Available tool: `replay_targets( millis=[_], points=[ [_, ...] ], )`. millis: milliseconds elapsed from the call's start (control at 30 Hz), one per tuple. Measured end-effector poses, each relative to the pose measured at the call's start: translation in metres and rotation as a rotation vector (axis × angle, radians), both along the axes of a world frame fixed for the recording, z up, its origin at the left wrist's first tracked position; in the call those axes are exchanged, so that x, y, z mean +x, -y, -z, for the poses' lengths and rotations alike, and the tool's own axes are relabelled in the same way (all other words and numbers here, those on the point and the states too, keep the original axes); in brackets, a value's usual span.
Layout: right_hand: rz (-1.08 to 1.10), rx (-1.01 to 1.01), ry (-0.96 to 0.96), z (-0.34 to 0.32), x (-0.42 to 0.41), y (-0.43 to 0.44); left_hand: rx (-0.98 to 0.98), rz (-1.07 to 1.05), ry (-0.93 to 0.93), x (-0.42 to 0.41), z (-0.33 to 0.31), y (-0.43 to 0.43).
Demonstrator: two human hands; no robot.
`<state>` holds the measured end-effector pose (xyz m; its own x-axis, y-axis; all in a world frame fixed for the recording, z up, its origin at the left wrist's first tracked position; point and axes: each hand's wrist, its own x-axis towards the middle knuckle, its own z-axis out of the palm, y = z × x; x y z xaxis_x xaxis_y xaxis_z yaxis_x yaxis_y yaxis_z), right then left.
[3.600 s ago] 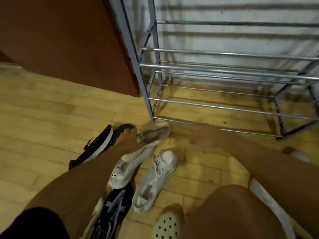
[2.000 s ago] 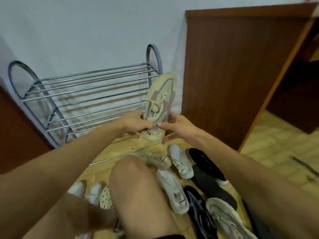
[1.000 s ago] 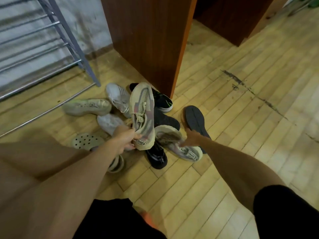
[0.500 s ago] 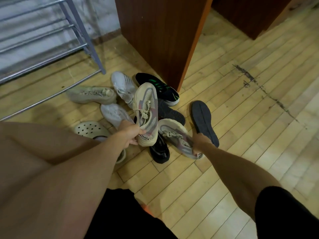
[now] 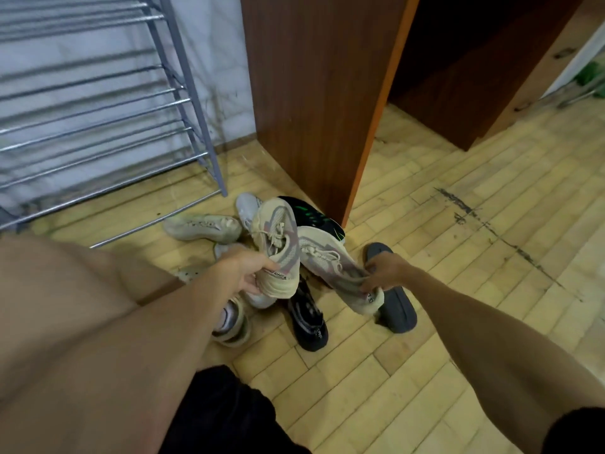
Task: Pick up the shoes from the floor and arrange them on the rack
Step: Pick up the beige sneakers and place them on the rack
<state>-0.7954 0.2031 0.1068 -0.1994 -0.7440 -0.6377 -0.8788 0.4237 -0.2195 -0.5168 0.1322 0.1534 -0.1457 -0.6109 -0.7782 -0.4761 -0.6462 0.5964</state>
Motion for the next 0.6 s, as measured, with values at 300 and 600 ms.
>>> replay_targets(
  millis=[300,600],
  points=[
    [0.080,-0.049,0.168,-0.007,0.053,0.094,-0.006,-0.206,-0.021,0.047,-0.013,0.056],
    [0.265,-0.016,0.378,0.051,0.117,0.217,-0.008,-0.430,0.016,0.097,0.034,0.155]
  ],
)
